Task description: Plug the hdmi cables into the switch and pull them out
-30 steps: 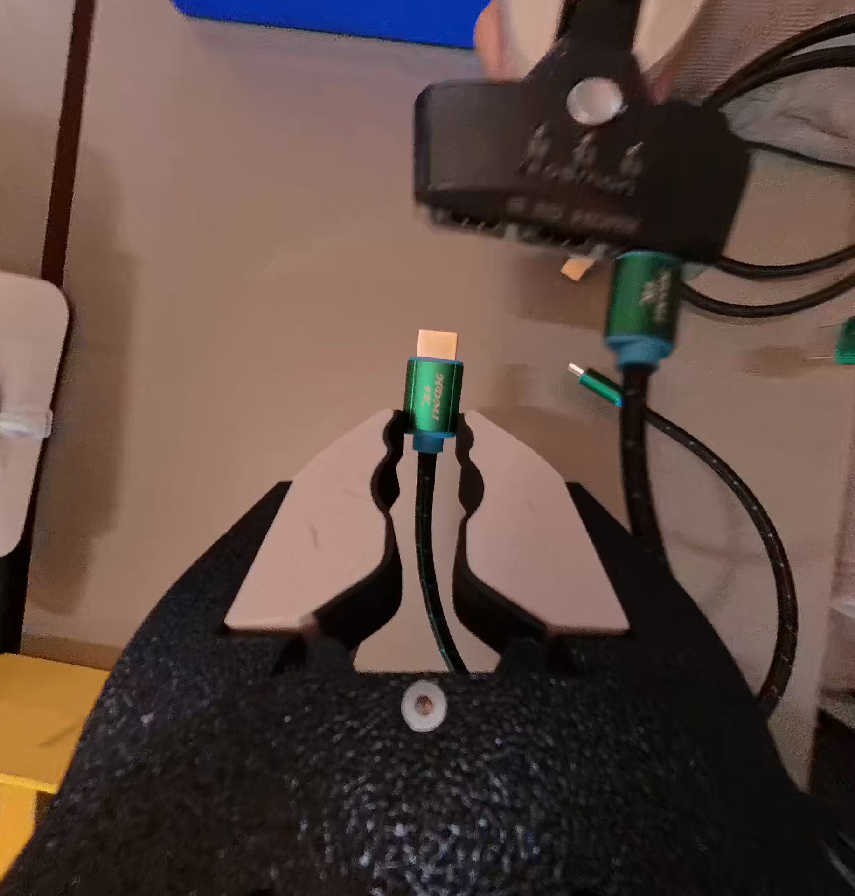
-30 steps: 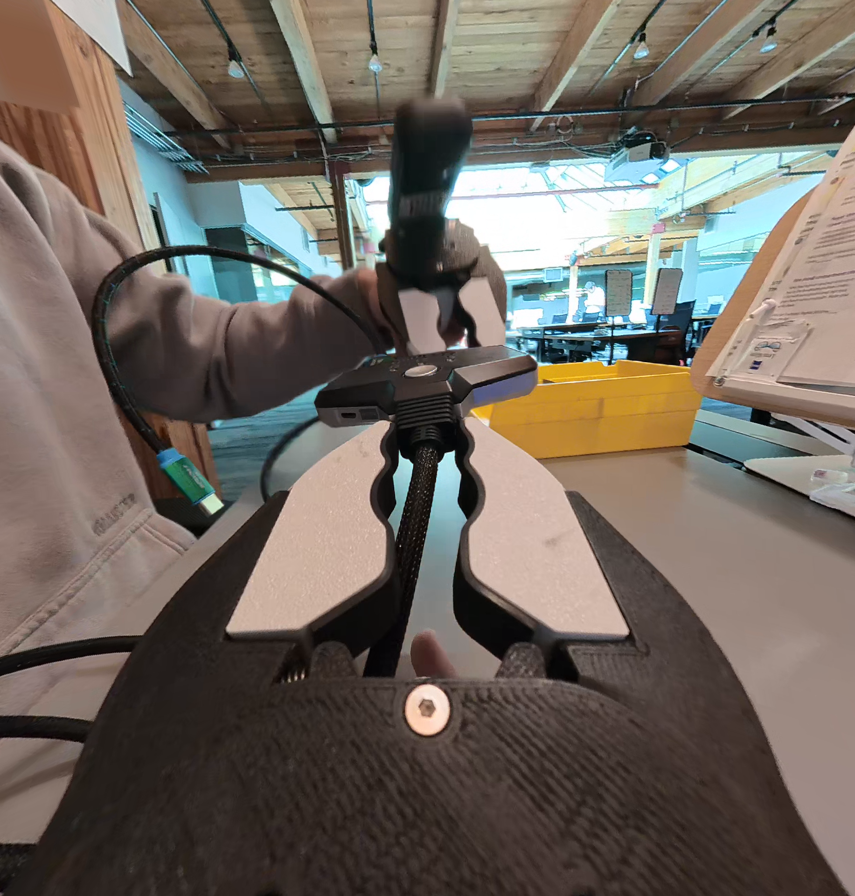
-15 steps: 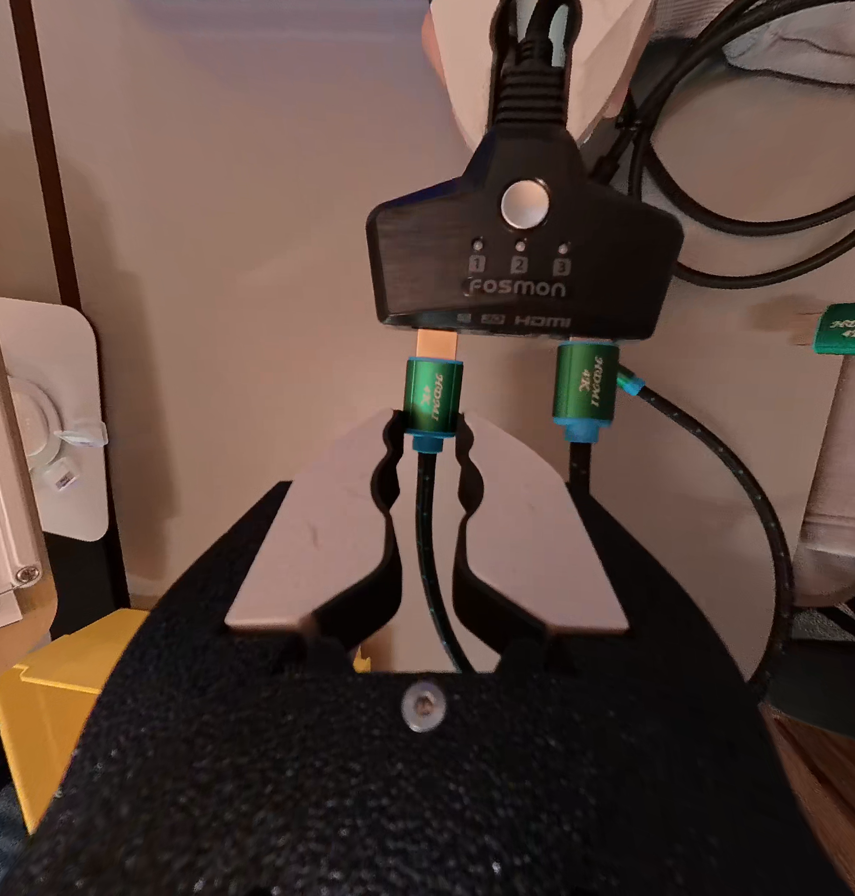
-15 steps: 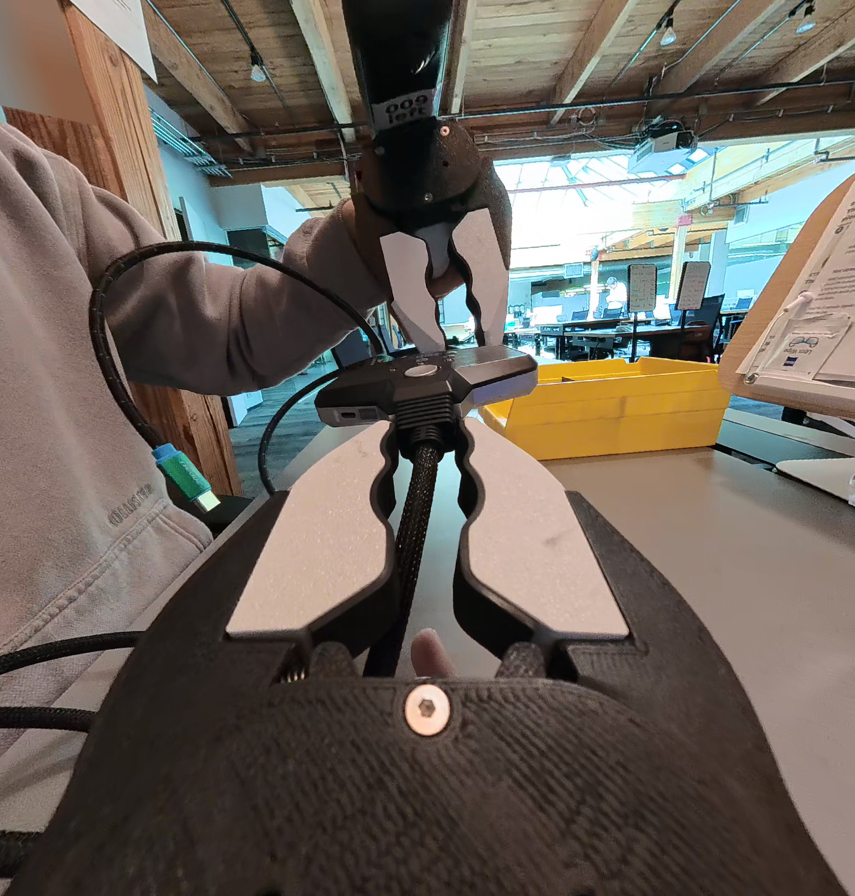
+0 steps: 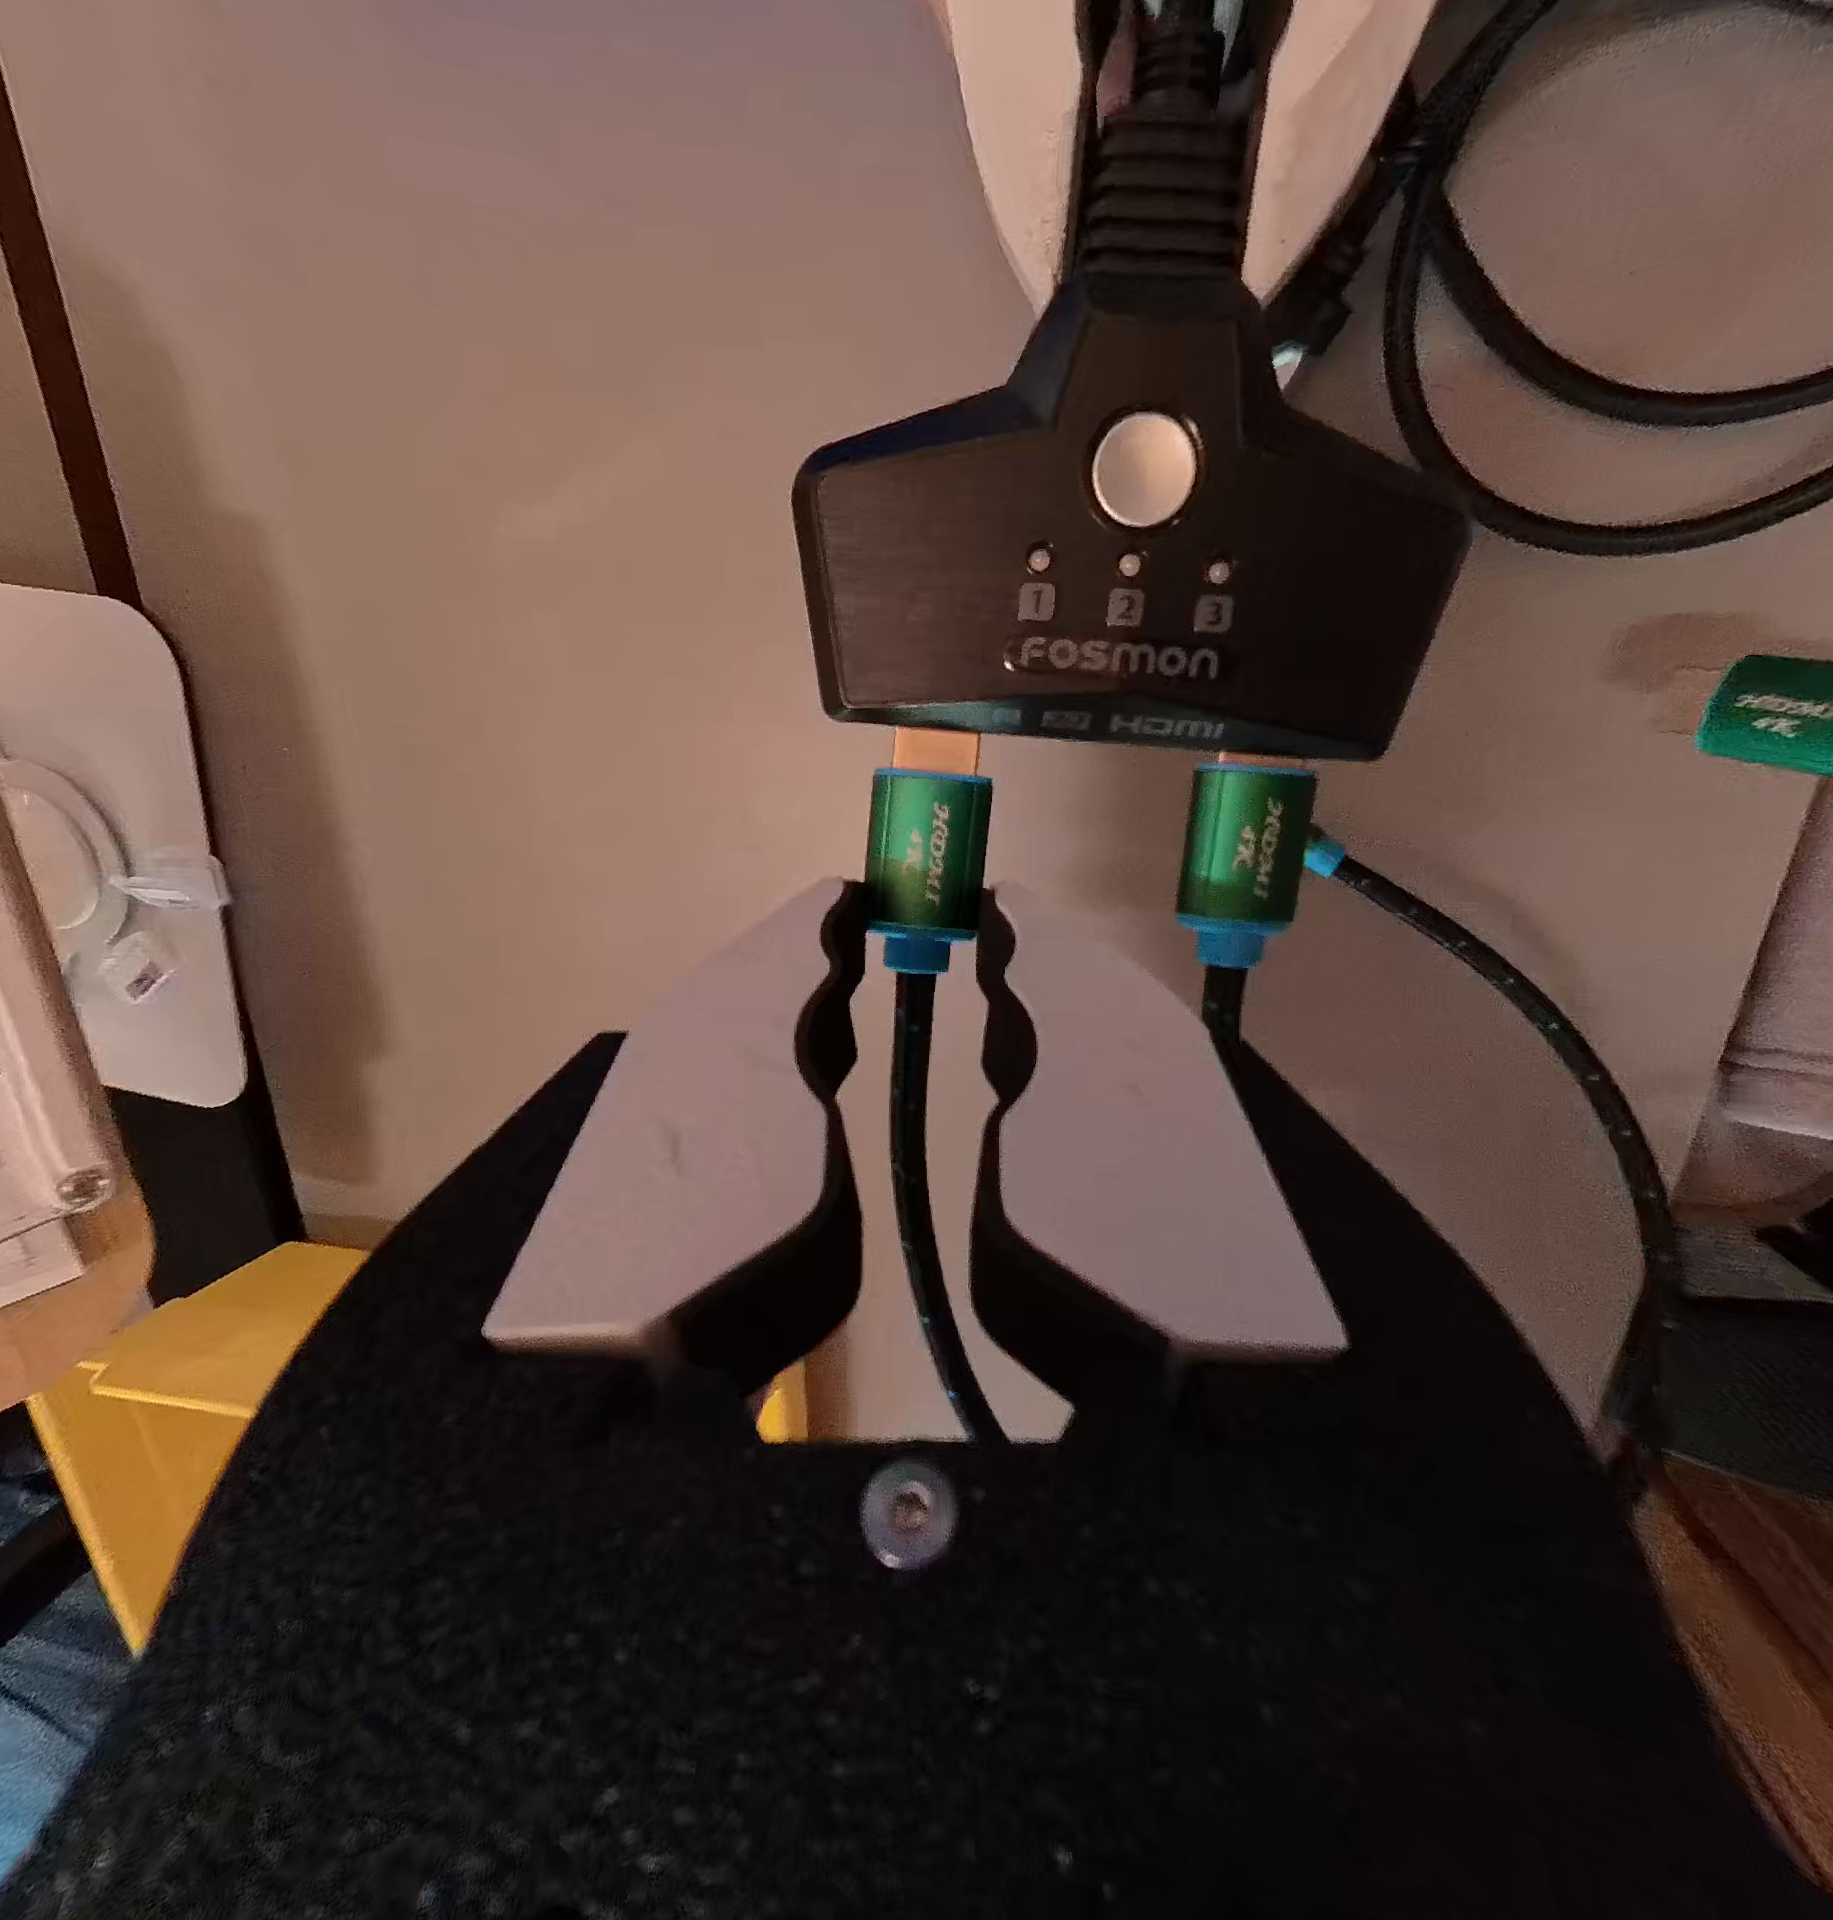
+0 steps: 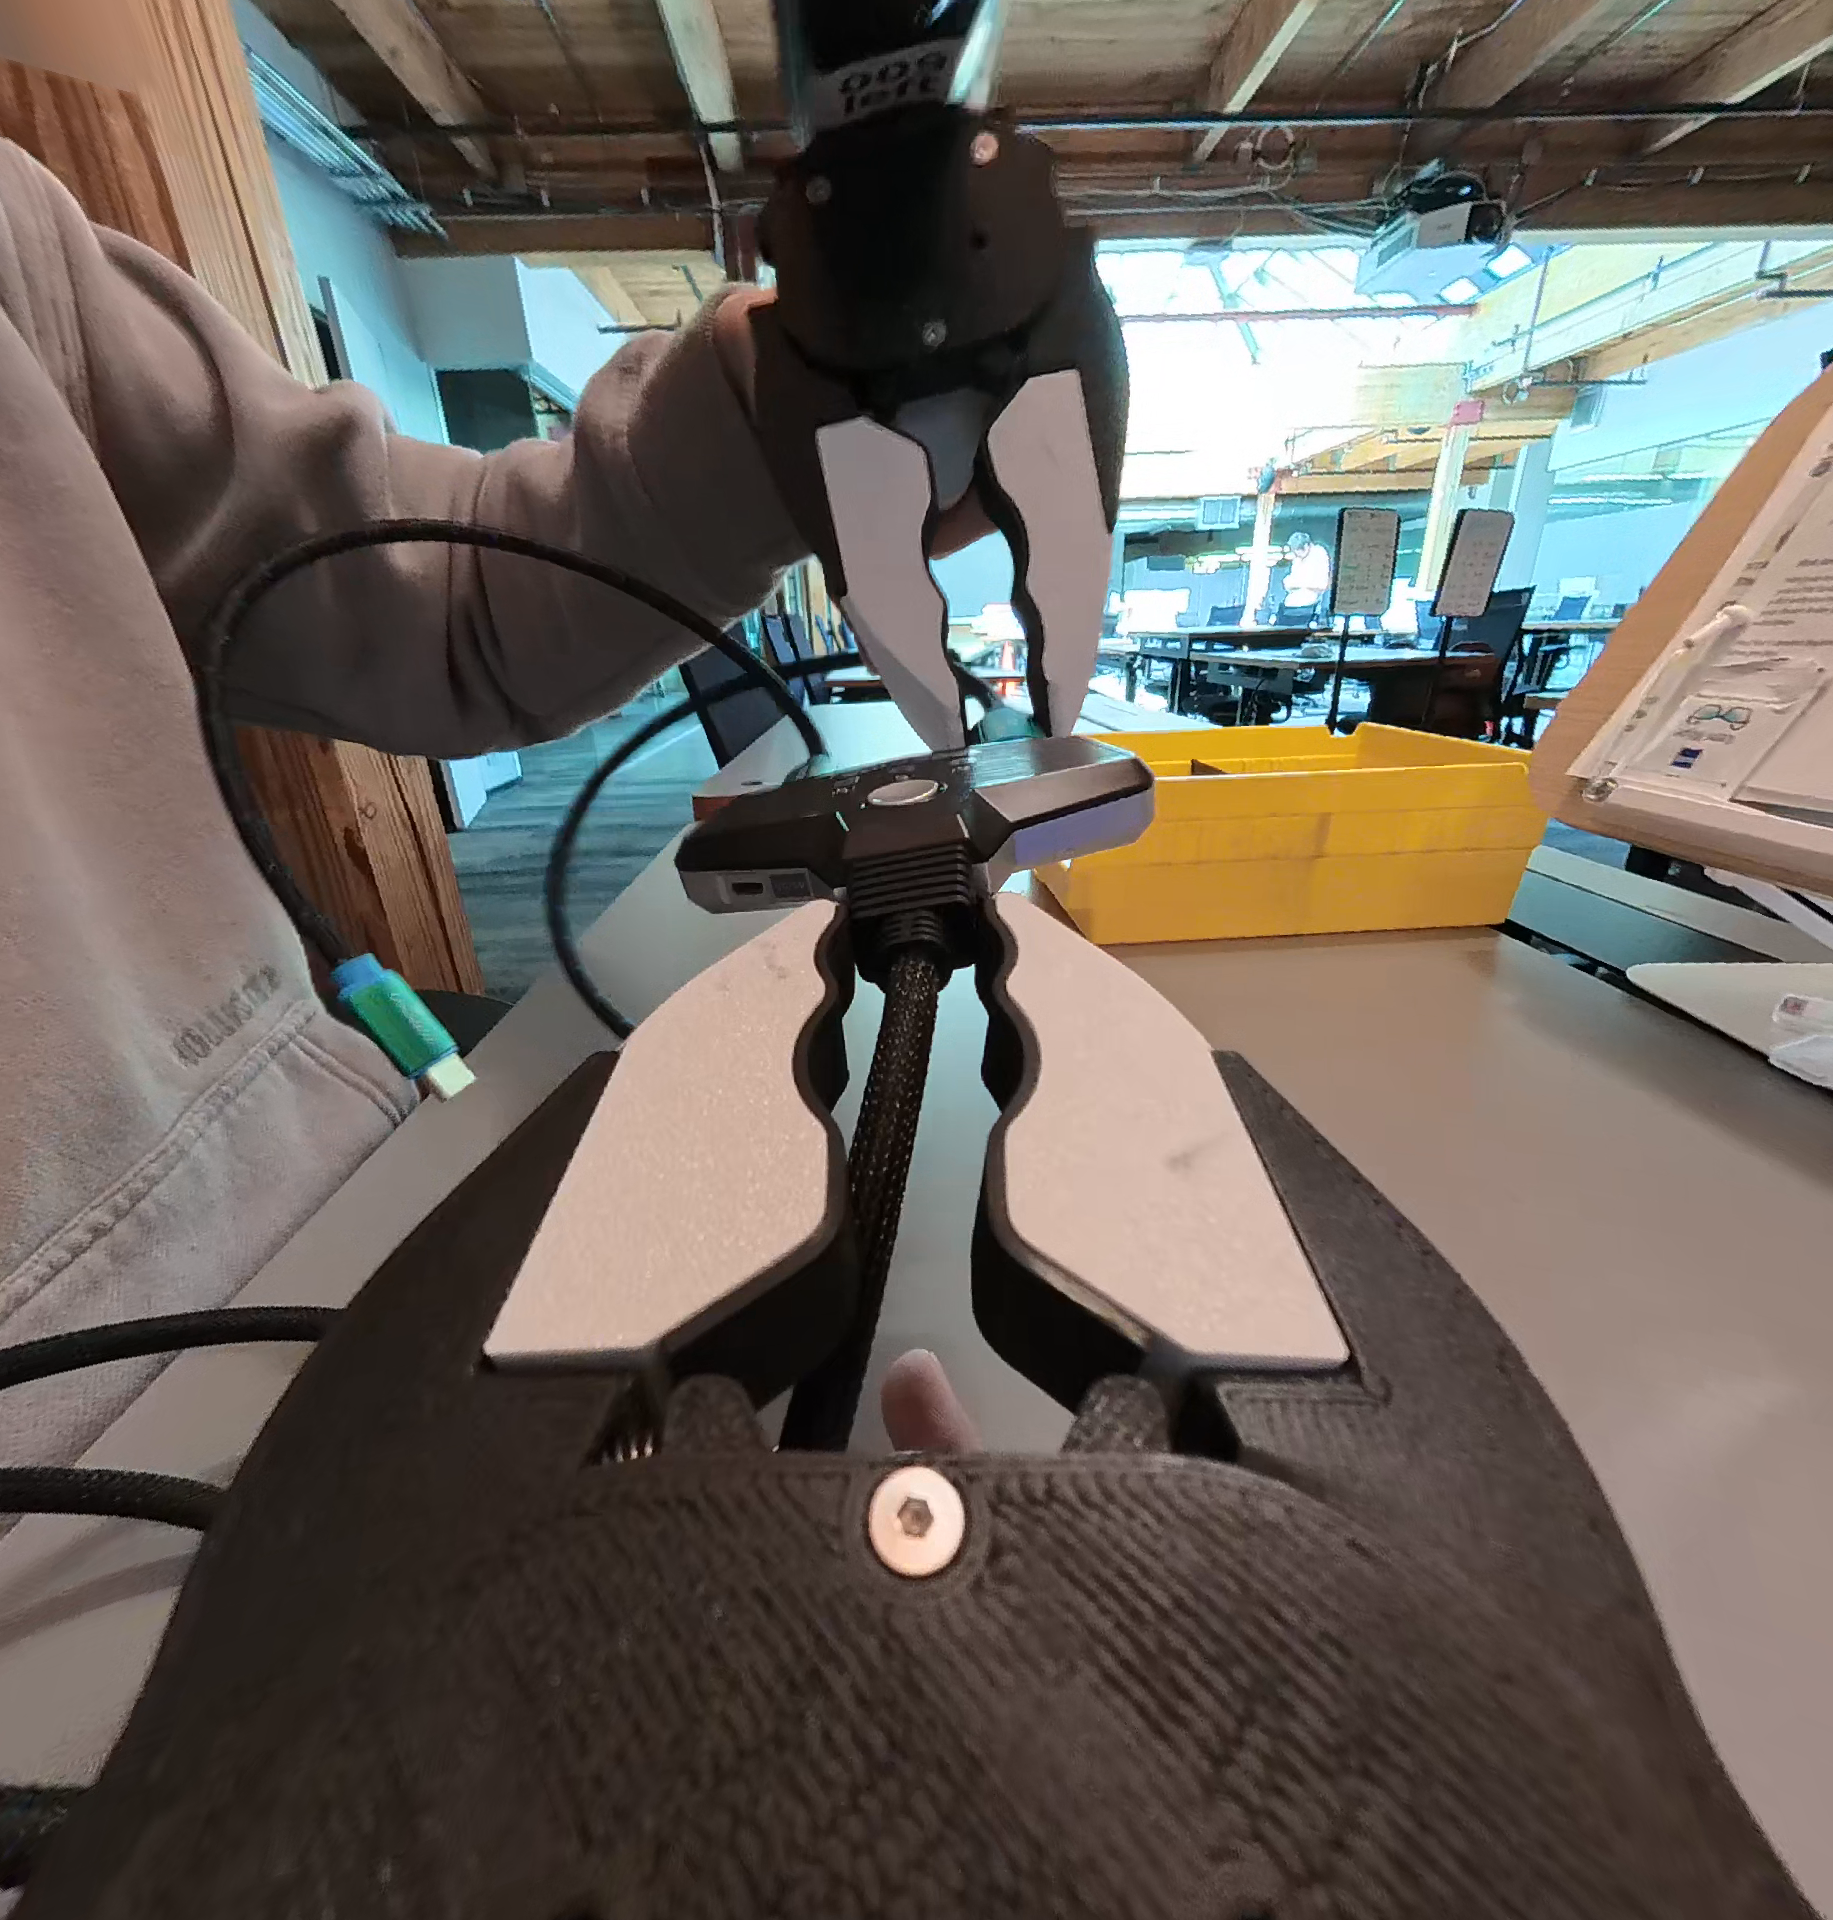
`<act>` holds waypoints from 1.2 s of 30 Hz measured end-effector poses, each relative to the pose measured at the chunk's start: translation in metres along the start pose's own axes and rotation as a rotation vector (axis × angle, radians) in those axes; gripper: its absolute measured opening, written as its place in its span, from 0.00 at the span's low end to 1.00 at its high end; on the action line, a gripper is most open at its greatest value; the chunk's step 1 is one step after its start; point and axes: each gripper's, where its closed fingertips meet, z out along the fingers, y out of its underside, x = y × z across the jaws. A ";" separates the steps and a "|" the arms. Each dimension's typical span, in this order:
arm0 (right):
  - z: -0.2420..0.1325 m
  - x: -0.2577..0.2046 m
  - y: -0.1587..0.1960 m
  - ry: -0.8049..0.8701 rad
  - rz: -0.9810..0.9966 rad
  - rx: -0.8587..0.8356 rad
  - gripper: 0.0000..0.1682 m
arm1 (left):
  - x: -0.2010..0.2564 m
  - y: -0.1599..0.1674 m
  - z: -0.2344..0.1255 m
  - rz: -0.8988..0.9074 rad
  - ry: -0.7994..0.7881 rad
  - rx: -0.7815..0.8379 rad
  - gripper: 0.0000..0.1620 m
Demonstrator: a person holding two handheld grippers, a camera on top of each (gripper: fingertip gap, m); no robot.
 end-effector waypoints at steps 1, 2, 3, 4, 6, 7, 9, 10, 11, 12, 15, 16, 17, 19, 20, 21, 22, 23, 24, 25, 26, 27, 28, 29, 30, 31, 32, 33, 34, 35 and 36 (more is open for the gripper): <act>0.001 0.001 0.000 0.002 0.006 0.005 0.13 | 0.001 0.001 0.001 -0.013 0.011 -0.004 0.12; 0.002 0.001 0.000 0.001 0.009 0.005 0.13 | 0.001 0.002 0.003 -0.019 0.014 -0.010 0.12; 0.002 0.001 0.000 -0.001 0.016 0.013 0.13 | 0.001 0.002 0.004 -0.019 0.011 -0.010 0.12; 0.002 0.001 0.000 -0.002 0.020 0.014 0.13 | 0.000 0.002 0.004 -0.019 0.007 -0.006 0.12; 0.001 0.001 0.000 -0.003 0.034 0.022 0.13 | -0.001 0.000 0.004 -0.024 0.002 0.022 0.12; 0.000 0.001 -0.002 -0.008 0.040 0.029 0.13 | -0.001 -0.002 0.003 -0.021 0.008 0.044 0.12; 0.002 -0.002 0.000 -0.031 0.059 0.021 0.13 | 0.001 -0.005 0.000 0.014 0.022 0.079 0.12; 0.003 -0.003 0.001 -0.036 0.057 0.014 0.13 | 0.002 -0.004 0.000 0.028 0.027 0.064 0.12; 0.004 -0.004 0.001 -0.035 0.046 0.009 0.14 | 0.003 -0.002 0.001 0.035 0.021 0.045 0.12; 0.004 -0.004 0.000 -0.032 0.038 0.013 0.14 | 0.003 -0.002 0.002 0.031 0.012 0.038 0.12; 0.004 -0.005 -0.001 -0.037 0.036 0.012 0.14 | 0.006 -0.001 0.004 0.009 0.015 0.049 0.12; 0.005 -0.005 -0.001 -0.038 0.029 0.008 0.14 | 0.006 0.000 0.005 0.011 0.009 0.043 0.12; 0.005 -0.006 0.000 -0.041 0.032 0.005 0.14 | 0.007 0.002 0.006 0.014 0.011 0.037 0.12; 0.005 -0.005 0.001 -0.038 0.027 0.005 0.14 | 0.007 0.002 0.008 0.000 0.013 0.052 0.12; 0.004 -0.004 0.000 -0.036 0.024 0.010 0.13 | 0.006 0.002 0.008 -0.016 0.009 0.072 0.12; 0.004 -0.004 0.000 -0.037 0.016 0.018 0.13 | 0.006 0.001 0.007 -0.028 0.005 0.093 0.12; 0.005 -0.004 0.000 -0.037 0.006 0.024 0.13 | 0.005 0.001 0.006 -0.023 -0.008 0.113 0.12; 0.005 -0.003 -0.002 -0.032 -0.014 0.030 0.13 | 0.004 0.000 0.004 -0.008 -0.035 0.139 0.12; 0.004 -0.004 -0.004 -0.027 -0.042 0.037 0.13 | 0.003 -0.002 0.001 -0.010 -0.056 0.173 0.14; 0.005 -0.004 -0.007 -0.024 -0.062 0.047 0.13 | 0.003 -0.005 -0.005 -0.033 -0.063 0.222 0.16; 0.004 -0.004 -0.012 -0.021 -0.082 0.069 0.13 | 0.000 -0.010 -0.015 -0.069 -0.077 0.297 0.18; 0.003 -0.003 -0.016 -0.013 -0.109 0.083 0.13 | -0.009 -0.015 -0.030 -0.122 -0.124 0.396 0.19; 0.001 -0.002 -0.019 0.000 -0.129 0.090 0.13 | -0.021 -0.016 -0.049 -0.189 -0.184 0.499 0.21; 0.000 0.002 -0.022 0.020 -0.140 0.091 0.13 | -0.034 -0.012 -0.071 -0.260 -0.244 0.611 0.24; -0.002 0.006 -0.027 0.049 -0.158 0.093 0.13 | -0.047 -0.005 -0.095 -0.334 -0.306 0.730 0.26; -0.003 0.009 -0.034 0.078 -0.182 0.097 0.13 | -0.058 0.008 -0.118 -0.414 -0.370 0.848 0.27; -0.004 0.012 -0.044 0.102 -0.209 0.101 0.13 | -0.068 0.025 -0.139 -0.496 -0.430 0.954 0.26; -0.005 0.015 -0.055 0.127 -0.238 0.100 0.13 | -0.074 0.044 -0.156 -0.566 -0.476 1.042 0.26; -0.007 0.018 -0.068 0.151 -0.271 0.092 0.13 | -0.079 0.064 -0.165 -0.629 -0.512 1.103 0.24; -0.009 0.021 -0.082 0.179 -0.315 0.077 0.13 | -0.082 0.084 -0.168 -0.689 -0.546 1.130 0.20; -0.013 0.026 -0.097 0.216 -0.365 0.056 0.13 | -0.083 0.101 -0.165 -0.731 -0.569 1.134 0.20</act>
